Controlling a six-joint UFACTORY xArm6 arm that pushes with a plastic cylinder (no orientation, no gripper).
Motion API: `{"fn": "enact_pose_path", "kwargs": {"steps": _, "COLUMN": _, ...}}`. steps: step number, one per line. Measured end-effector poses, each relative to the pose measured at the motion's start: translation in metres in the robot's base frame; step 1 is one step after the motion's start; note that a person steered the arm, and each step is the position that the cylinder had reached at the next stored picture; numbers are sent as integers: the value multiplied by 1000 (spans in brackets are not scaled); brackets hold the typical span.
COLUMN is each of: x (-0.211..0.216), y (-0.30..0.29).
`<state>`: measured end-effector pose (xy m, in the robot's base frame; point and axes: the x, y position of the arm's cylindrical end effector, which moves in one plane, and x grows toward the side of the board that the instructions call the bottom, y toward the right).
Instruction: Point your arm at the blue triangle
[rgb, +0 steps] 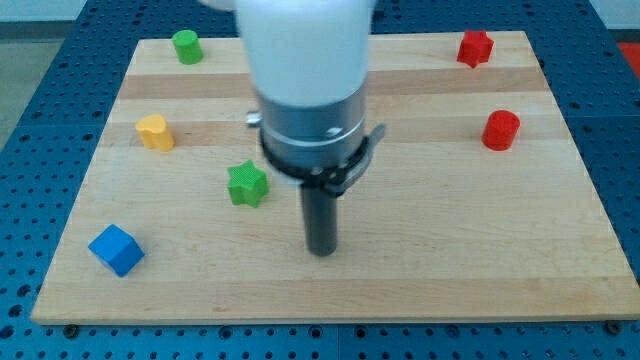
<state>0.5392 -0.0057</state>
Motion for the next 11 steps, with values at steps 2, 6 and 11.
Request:
{"fn": "enact_pose_path", "kwargs": {"steps": 2, "x": -70, "y": 6}}
{"fn": "enact_pose_path", "kwargs": {"steps": 6, "x": -210, "y": -71}}
{"fn": "enact_pose_path", "kwargs": {"steps": 11, "x": -259, "y": 6}}
